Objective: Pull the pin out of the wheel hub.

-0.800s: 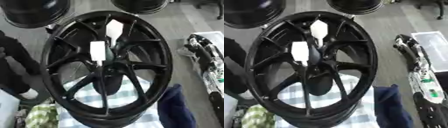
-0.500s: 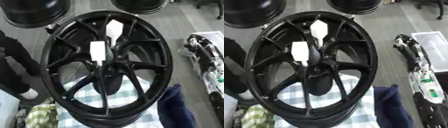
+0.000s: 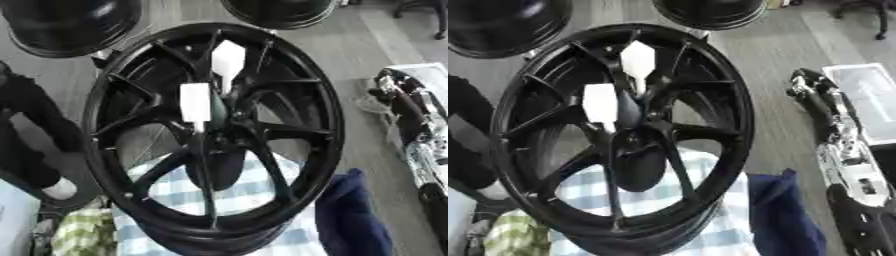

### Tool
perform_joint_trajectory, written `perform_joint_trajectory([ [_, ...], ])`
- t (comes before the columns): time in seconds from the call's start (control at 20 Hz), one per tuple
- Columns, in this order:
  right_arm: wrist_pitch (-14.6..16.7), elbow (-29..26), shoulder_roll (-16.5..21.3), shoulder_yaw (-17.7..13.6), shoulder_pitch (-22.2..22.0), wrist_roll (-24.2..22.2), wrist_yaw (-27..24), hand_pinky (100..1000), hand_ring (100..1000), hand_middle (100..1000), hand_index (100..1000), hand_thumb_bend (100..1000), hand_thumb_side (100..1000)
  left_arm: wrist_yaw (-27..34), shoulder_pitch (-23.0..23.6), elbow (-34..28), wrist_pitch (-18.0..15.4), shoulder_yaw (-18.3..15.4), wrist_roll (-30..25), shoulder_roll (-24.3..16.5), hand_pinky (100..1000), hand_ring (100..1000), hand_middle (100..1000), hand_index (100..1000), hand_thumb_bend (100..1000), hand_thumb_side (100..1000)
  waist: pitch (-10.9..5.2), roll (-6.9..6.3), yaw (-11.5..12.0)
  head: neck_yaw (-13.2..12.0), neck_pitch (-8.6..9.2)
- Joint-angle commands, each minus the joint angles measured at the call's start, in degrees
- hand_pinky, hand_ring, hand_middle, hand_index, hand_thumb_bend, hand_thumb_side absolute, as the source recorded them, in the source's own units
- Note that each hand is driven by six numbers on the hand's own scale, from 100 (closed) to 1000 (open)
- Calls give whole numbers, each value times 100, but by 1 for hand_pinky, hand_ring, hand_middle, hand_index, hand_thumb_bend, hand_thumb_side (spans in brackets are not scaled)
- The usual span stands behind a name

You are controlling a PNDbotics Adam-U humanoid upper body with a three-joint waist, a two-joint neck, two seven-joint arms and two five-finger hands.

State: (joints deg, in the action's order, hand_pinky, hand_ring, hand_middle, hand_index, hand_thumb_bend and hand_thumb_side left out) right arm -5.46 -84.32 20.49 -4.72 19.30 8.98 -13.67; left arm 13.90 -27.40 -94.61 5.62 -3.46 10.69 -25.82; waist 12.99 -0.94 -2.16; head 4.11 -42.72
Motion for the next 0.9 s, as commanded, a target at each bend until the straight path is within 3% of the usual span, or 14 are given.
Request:
perform_joint_trajectory([
  [0.05,-17,-77,180,8,54,4,-2,895,716,734,829,132,459,-66,-396,-49,122,271,-276,-521,751,678,687,694,191,576,-134,-10,-9,17,-22],
  [0.3,-19,-75,239,21,28,1,8,895,716,734,829,131,458,-303,-1235,-120,371,956,-939,-1219,757,686,691,702,187,526,-180,-39,-44,94,-51],
  [0.45,-17,-79,251,24,26,4,9,895,716,734,830,130,458,-401,-1537,-136,506,1226,-1294,-1408,758,690,695,705,186,522,-191,-49,-58,105,-74],
  [0.9,-22,-92,273,31,76,7,-9,895,716,734,830,129,456,-445,-1624,-212,578,1252,-1319,-1377,757,688,691,697,187,518,-189,-35,-56,126,-60],
])
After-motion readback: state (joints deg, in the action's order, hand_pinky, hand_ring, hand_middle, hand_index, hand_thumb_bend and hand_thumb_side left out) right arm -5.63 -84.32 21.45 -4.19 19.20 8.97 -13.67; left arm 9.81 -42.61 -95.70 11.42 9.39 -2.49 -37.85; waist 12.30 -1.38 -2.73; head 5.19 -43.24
